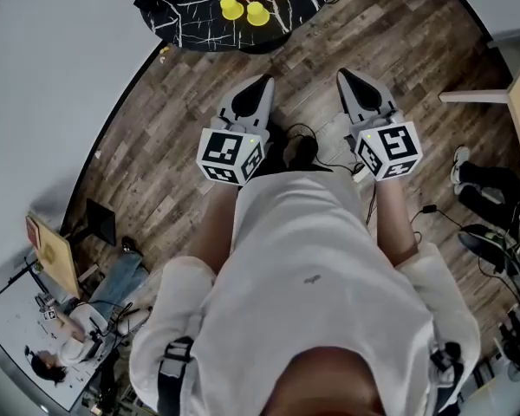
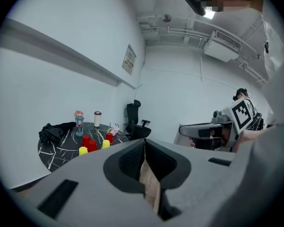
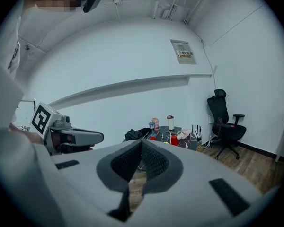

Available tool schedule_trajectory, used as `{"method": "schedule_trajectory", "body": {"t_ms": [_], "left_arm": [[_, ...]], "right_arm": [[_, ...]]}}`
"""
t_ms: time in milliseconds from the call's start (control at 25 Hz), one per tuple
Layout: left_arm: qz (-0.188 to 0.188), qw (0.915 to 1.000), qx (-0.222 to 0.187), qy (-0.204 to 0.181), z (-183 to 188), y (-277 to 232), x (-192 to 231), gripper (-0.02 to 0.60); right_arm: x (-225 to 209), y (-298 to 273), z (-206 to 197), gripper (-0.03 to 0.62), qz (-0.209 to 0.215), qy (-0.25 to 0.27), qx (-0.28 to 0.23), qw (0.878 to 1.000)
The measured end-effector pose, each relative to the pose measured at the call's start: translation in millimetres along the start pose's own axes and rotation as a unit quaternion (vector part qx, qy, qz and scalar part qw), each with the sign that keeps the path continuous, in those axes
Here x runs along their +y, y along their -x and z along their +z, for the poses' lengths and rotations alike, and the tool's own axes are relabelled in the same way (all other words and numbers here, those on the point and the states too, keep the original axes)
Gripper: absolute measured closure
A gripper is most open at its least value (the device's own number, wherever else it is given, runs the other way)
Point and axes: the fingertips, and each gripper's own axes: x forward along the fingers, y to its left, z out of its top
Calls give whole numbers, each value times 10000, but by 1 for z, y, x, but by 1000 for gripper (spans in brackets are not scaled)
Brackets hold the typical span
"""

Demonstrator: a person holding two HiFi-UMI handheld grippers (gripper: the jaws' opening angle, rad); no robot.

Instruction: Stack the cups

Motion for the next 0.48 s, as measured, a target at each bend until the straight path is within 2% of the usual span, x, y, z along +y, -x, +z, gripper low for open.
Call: {"method": "schedule_trajectory", "body": {"t_ms": [240, 480], "left_arm": [[104, 9999, 82, -36, -15, 18, -4, 574], [308, 9995, 110, -49, -23, 35, -5, 574]], "right_arm": [[13, 13, -14, 591, 247, -50, 27, 9997], [19, 24, -24, 591, 261, -291, -10, 9992]]}}
